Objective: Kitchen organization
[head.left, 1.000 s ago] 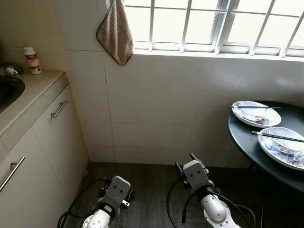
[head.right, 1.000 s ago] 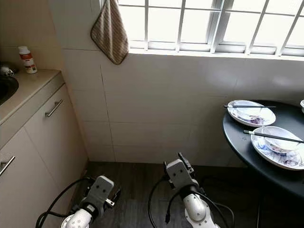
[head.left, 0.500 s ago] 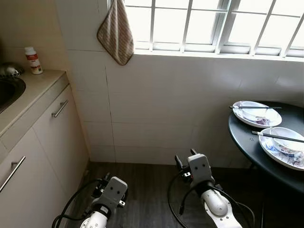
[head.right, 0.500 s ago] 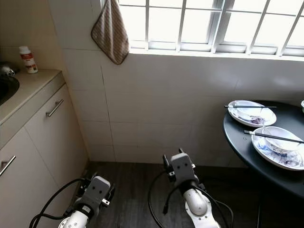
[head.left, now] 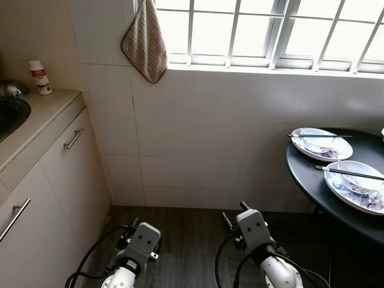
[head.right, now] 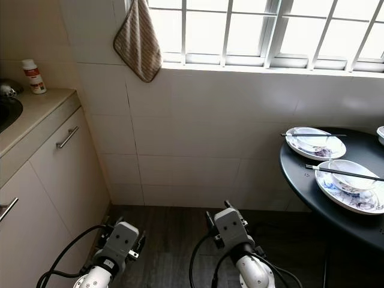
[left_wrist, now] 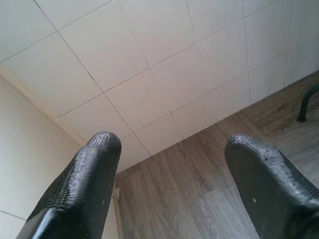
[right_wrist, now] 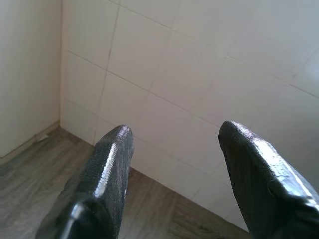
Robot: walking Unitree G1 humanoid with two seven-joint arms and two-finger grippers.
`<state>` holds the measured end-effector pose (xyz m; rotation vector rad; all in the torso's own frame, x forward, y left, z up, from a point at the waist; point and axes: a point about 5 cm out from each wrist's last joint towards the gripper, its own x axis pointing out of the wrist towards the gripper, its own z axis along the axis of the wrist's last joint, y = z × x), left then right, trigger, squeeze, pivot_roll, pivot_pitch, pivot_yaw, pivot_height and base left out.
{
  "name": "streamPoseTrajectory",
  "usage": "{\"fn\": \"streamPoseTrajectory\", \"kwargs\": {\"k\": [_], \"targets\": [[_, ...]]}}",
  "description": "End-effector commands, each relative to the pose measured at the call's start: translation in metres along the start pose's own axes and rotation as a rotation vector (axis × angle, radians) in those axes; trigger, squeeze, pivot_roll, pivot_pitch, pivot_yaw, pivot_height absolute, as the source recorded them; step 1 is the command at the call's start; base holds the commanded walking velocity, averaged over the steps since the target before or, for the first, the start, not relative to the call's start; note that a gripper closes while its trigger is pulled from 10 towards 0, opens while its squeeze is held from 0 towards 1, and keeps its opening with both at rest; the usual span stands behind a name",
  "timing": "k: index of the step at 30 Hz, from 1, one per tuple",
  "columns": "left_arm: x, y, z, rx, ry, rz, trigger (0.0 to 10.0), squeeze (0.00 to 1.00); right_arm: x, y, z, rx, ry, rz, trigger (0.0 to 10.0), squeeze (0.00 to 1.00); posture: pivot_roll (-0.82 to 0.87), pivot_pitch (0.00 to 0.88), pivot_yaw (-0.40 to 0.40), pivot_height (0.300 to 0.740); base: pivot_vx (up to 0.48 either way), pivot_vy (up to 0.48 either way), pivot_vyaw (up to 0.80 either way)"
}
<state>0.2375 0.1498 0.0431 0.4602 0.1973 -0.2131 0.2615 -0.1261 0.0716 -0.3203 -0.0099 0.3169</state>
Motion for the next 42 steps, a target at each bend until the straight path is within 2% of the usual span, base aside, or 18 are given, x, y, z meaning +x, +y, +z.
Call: {"fn": "streamPoseTrajectory", "kwargs": {"k": [1, 8, 16, 32, 37, 39, 42], "targets": [[0.000, 0.000, 0.004, 0.006, -0.020, -0.014, 10.0, 0.00, 0.001, -0.001, 0.004, -0.016, -0.005, -0.003, 10.0, 0.00, -0.07, 0.000, -0.032, 0.740, 0.000, 0.000, 0.00], [0.001, 0.000, 0.007, -0.023, -0.039, -0.014, 10.0, 0.00, 0.004, -0.006, 0.006, -0.010, -0.001, -0.035, 10.0, 0.00, -0.07, 0.000, -0.030, 0.740, 0.000, 0.000, 0.00], [0.000, 0.002, 0.008, -0.081, -0.053, -0.009, 10.0, 0.00, 0.005, -0.005, 0.005, -0.028, 0.005, -0.034, 10.0, 0.00, -0.07, 0.000, -0.033, 0.740, 0.120, 0.000, 0.00], [-0.001, 0.002, 0.009, -0.084, -0.057, -0.014, 10.0, 0.00, 0.005, -0.008, 0.005, -0.025, 0.012, -0.057, 10.0, 0.00, -0.07, 0.000, -0.037, 0.740, 0.412, 0.000, 0.00], [0.000, 0.001, 0.010, -0.082, -0.057, -0.015, 10.0, 0.00, 0.006, -0.011, 0.004, -0.040, 0.018, -0.088, 10.0, 0.00, -0.07, 0.000, -0.041, 0.740, 0.262, 0.000, 0.00], [0.000, 0.000, 0.010, -0.051, -0.063, -0.017, 10.0, 0.00, 0.008, -0.016, 0.003, -0.053, 0.035, -0.136, 10.0, 0.00, -0.06, 0.000, -0.043, 0.740, 0.000, 0.000, 0.00], [0.000, -0.001, 0.010, -0.043, -0.064, -0.018, 10.0, 0.00, 0.008, -0.017, 0.002, -0.053, 0.043, -0.145, 10.0, 0.00, -0.06, 0.000, -0.044, 0.740, 0.000, 0.000, 0.00]]}}
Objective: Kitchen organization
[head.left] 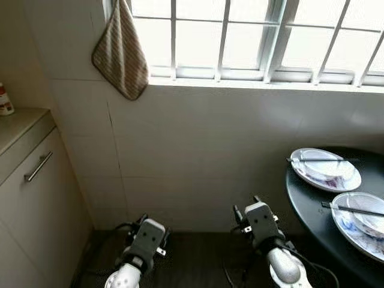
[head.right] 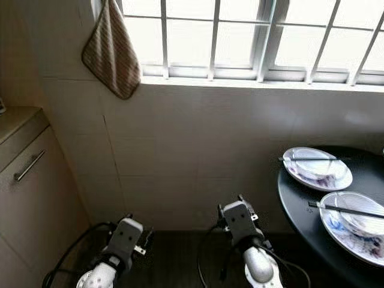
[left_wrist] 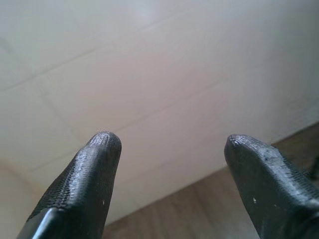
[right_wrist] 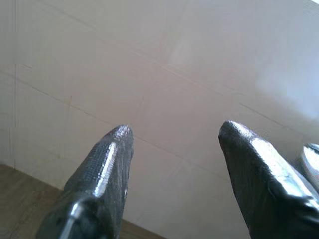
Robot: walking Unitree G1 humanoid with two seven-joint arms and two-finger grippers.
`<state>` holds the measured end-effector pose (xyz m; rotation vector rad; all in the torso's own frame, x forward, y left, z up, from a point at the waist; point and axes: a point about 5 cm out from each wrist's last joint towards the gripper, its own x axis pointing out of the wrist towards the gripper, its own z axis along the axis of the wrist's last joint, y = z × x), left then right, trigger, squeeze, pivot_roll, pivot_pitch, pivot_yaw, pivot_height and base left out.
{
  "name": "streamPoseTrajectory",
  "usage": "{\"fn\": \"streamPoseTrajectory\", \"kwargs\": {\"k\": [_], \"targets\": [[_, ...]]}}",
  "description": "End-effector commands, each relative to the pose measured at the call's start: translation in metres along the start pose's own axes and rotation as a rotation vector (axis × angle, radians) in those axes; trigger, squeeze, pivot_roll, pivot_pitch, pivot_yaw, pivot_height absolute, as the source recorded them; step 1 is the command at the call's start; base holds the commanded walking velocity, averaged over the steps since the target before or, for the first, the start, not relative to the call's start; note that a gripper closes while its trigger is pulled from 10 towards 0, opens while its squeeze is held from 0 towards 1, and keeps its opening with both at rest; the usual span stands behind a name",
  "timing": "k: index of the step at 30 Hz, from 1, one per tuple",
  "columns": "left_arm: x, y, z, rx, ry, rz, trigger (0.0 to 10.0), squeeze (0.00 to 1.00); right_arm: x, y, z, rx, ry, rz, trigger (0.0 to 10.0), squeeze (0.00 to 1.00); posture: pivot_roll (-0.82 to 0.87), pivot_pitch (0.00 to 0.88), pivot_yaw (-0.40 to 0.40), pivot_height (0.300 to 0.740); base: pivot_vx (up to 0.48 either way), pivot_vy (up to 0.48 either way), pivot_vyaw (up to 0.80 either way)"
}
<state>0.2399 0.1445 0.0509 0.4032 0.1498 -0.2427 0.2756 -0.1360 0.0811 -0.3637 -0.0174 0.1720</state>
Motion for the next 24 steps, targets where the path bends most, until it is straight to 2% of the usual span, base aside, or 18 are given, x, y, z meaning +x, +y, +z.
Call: {"fn": "streamPoseTrajectory", "kwargs": {"k": [1, 4, 9, 13, 16, 21, 24], "targets": [[-0.001, -0.001, 0.001, 0.009, -0.004, 0.000, 10.0, 0.00, -0.001, -0.001, -0.004, -0.014, 0.019, 0.002, 10.0, 0.00, -0.06, 0.000, -0.044, 0.740, 0.000, 0.000, 0.00], [0.001, -0.002, 0.000, 0.012, -0.005, -0.012, 10.0, 0.00, 0.000, 0.000, -0.003, -0.042, 0.015, 0.009, 10.0, 0.00, -0.06, 0.000, -0.044, 0.740, 0.000, 0.000, 0.00], [0.002, -0.003, 0.000, 0.013, -0.005, -0.017, 10.0, 0.00, 0.001, 0.001, -0.001, -0.101, -0.006, 0.012, 10.0, 0.00, -0.06, 0.000, -0.042, 0.740, 0.000, -0.456, 0.00], [0.003, -0.003, 0.000, 0.011, -0.005, -0.014, 10.0, 0.00, 0.007, -0.001, 0.008, -0.214, -0.053, 0.004, 10.0, 0.00, -0.06, 0.000, -0.045, 0.740, 0.000, -0.480, 0.00], [0.003, -0.004, 0.000, 0.011, -0.004, -0.013, 10.0, 0.00, 0.009, -0.003, 0.010, -0.238, -0.067, 0.004, 10.0, 0.00, -0.06, 0.000, -0.045, 0.740, 0.000, -0.480, 0.00], [0.004, -0.004, 0.000, -0.014, -0.008, -0.004, 10.0, 0.00, 0.014, -0.004, 0.015, -0.362, -0.110, 0.034, 10.0, 0.00, -0.06, 0.000, -0.047, 0.740, 0.000, 0.000, 0.00], [0.005, -0.004, 0.000, -0.015, -0.007, -0.006, 10.0, 0.00, 0.021, -0.007, 0.015, -0.451, -0.099, 0.039, 10.0, 0.00, -0.06, 0.000, -0.048, 0.740, 0.000, 0.000, 0.00]]}}
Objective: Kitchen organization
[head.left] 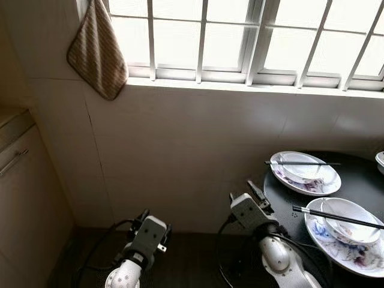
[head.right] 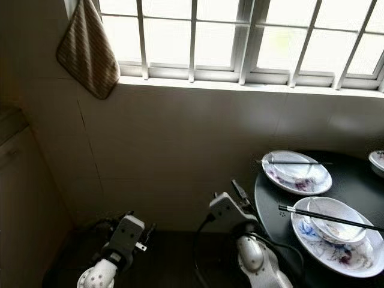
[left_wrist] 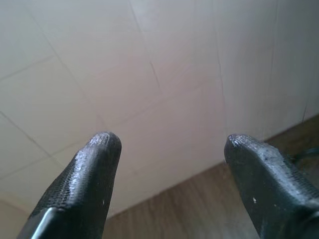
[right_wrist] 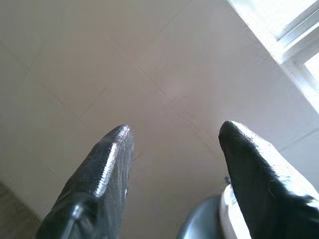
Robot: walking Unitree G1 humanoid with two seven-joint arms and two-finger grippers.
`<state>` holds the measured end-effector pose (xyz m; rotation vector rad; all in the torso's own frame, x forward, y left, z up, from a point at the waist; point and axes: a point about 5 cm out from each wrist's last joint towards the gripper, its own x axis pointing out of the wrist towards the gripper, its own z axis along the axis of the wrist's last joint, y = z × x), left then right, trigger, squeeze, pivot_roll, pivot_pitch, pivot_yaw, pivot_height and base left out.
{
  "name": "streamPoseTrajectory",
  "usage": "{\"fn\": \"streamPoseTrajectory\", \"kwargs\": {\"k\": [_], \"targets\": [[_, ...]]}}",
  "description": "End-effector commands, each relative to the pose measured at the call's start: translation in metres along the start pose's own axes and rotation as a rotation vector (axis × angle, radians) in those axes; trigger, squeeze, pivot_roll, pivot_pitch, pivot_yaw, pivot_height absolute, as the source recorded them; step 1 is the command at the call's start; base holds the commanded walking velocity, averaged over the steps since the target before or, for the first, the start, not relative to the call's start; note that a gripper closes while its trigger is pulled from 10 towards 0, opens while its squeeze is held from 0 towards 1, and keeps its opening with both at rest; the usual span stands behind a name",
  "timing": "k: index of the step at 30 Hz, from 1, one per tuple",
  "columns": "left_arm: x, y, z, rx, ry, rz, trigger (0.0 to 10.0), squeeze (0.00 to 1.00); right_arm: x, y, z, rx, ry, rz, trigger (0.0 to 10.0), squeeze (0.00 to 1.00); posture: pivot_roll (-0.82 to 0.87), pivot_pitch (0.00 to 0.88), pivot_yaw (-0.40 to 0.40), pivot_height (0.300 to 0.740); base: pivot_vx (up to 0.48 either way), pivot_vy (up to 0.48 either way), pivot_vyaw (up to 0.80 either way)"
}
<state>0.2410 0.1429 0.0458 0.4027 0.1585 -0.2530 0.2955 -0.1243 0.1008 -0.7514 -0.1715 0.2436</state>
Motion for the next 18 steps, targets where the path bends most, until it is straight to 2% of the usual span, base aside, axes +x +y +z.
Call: {"fn": "streamPoseTrajectory", "kwargs": {"k": [1, 2, 11, 13, 18], "targets": [[0.003, -0.001, 0.004, -0.017, -0.013, 0.006, 10.0, 0.00, 0.001, -0.006, -0.015, -0.098, 0.064, 0.001, 10.0, 0.00, -0.05, 0.000, -0.050, 0.740, 0.000, 0.000, 0.00], [0.003, -0.001, 0.004, -0.019, -0.012, 0.007, 10.0, 0.00, 0.003, -0.006, -0.020, -0.132, 0.089, 0.008, 10.0, 0.00, -0.05, 0.000, -0.051, 0.740, 0.000, 0.000, 0.00], [0.004, 0.000, 0.003, -0.024, -0.013, 0.009, 10.0, 0.00, 0.008, -0.009, -0.035, -0.226, 0.169, 0.024, 10.0, 0.00, -0.05, 0.000, -0.053, 0.740, 0.000, 0.000, 0.00], [0.004, 0.001, 0.003, -0.029, -0.012, 0.011, 10.0, 0.00, 0.015, -0.020, -0.045, -0.295, 0.215, 0.009, 10.0, 0.00, -0.05, 0.000, -0.054, 0.740, 0.000, 0.000, 0.00], [0.005, 0.001, 0.003, -0.032, -0.011, 0.010, 10.0, 0.00, 0.020, -0.030, -0.054, -0.346, 0.252, 0.006, 10.0, 0.00, -0.04, 0.000, -0.053, 0.740, 0.000, 0.000, 0.00]]}}
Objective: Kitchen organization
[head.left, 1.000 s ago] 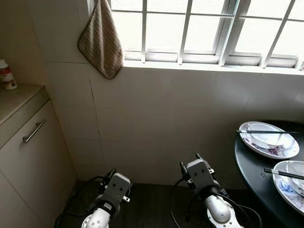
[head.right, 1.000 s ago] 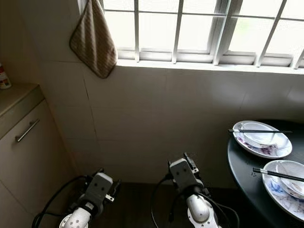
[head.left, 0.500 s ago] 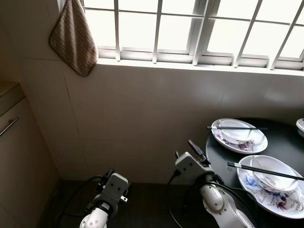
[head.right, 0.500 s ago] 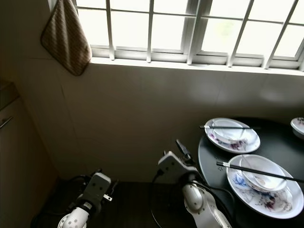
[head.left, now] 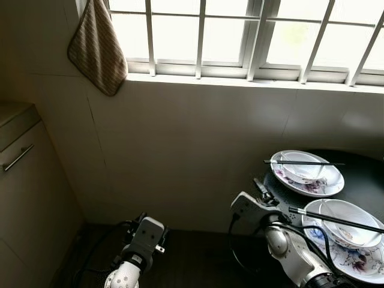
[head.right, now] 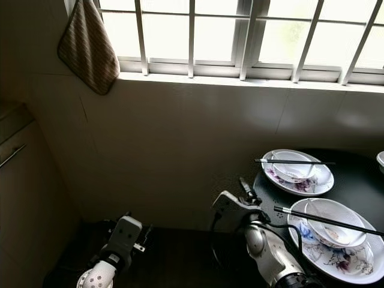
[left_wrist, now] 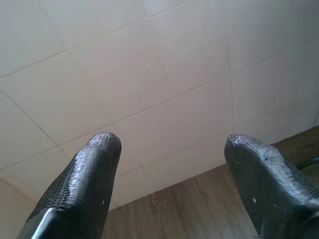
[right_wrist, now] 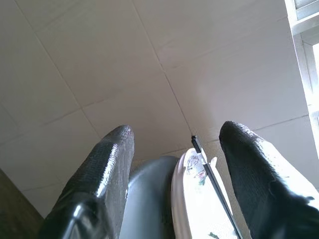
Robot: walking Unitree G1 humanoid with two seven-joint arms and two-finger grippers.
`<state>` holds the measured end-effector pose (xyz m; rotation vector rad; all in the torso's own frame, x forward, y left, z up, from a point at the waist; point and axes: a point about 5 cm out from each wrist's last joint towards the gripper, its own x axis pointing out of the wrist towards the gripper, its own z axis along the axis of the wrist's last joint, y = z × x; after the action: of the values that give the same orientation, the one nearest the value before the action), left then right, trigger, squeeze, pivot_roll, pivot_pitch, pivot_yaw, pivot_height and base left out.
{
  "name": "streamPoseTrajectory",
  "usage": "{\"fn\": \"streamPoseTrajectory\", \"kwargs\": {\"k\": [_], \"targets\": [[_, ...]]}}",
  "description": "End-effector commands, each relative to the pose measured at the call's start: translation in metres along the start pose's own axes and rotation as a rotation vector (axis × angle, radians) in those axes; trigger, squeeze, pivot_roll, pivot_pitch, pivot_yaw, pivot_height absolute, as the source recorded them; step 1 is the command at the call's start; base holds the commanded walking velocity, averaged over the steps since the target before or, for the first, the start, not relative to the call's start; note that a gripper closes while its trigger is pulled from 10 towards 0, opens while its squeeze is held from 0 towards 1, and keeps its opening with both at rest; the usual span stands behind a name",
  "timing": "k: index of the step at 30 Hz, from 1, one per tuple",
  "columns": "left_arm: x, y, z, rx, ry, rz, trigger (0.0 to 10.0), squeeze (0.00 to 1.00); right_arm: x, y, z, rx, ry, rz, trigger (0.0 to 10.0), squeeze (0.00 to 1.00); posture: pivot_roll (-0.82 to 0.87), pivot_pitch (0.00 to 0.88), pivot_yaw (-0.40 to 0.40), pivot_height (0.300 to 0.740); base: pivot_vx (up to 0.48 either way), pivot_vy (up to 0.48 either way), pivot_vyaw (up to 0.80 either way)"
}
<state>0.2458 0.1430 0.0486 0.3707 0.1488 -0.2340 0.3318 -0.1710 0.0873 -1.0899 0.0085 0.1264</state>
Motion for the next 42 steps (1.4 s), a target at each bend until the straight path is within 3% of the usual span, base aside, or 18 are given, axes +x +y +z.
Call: {"fn": "streamPoseTrajectory", "kwargs": {"k": [1, 11, 24, 42], "targets": [[0.001, -0.002, 0.000, -0.001, -0.001, -0.009, 10.0, 0.00, 0.001, 0.001, -0.007, -0.037, 0.030, 0.010, 10.0, 0.00, -0.04, 0.000, -0.054, 0.740, 0.000, 0.000, 0.00], [0.003, -0.001, 0.000, -0.008, 0.000, -0.007, 10.0, 0.00, 0.007, -0.002, -0.030, -0.059, 0.169, 0.017, 10.0, 0.00, -0.03, 0.000, -0.059, 0.740, 0.000, 0.000, 0.00], [0.003, 0.000, -0.001, -0.017, 0.004, -0.011, 10.0, 0.00, 0.002, -0.013, -0.057, -0.029, 0.318, -0.067, 10.0, 0.00, -0.04, 0.000, -0.052, 0.740, 0.000, 0.000, 0.00], [0.003, -0.001, -0.002, -0.031, 0.008, -0.014, 10.0, 0.00, -0.006, -0.014, -0.075, -0.043, 0.399, -0.069, 10.0, 0.00, -0.04, 0.000, -0.057, 0.740, 0.000, 0.000, 0.00]]}}
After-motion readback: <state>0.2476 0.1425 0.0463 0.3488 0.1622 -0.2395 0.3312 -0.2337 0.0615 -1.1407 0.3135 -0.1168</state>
